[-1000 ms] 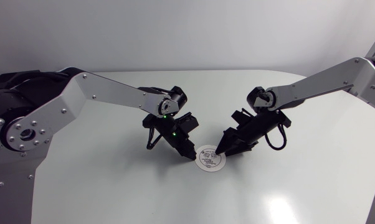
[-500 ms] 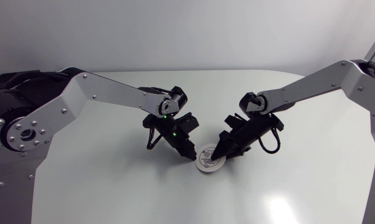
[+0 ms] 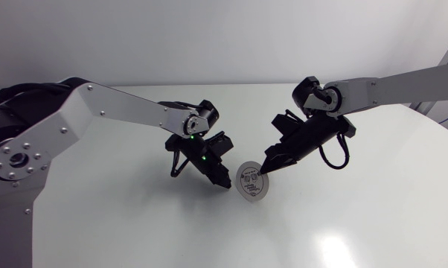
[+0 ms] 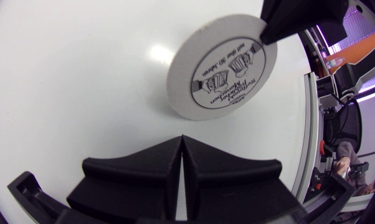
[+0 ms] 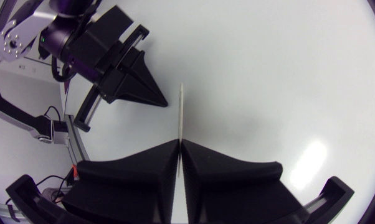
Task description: Turn the coaster over.
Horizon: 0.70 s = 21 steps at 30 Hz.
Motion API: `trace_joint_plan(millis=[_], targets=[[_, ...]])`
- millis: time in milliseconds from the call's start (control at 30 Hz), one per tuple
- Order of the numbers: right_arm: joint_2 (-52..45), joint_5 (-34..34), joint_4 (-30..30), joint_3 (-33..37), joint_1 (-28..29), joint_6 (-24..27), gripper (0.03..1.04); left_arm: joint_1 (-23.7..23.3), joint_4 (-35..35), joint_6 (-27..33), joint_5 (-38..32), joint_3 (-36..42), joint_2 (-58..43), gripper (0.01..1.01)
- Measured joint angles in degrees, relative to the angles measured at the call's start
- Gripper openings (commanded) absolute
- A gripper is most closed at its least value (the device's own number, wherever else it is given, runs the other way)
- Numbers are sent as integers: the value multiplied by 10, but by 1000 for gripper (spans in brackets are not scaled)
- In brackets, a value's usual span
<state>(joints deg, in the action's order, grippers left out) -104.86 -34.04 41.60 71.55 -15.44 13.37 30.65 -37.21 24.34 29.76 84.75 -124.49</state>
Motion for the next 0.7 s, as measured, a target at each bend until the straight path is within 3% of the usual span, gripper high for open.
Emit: trace_joint_plan(millis=[267, 700], targets=[[3, 4, -19, -27, -64, 8, 51, -17, 2, 0, -1, -19, 42, 25], [40, 45, -30, -40, -96, 7, 51, -23, 1, 0, -1, -47, 100, 25]])
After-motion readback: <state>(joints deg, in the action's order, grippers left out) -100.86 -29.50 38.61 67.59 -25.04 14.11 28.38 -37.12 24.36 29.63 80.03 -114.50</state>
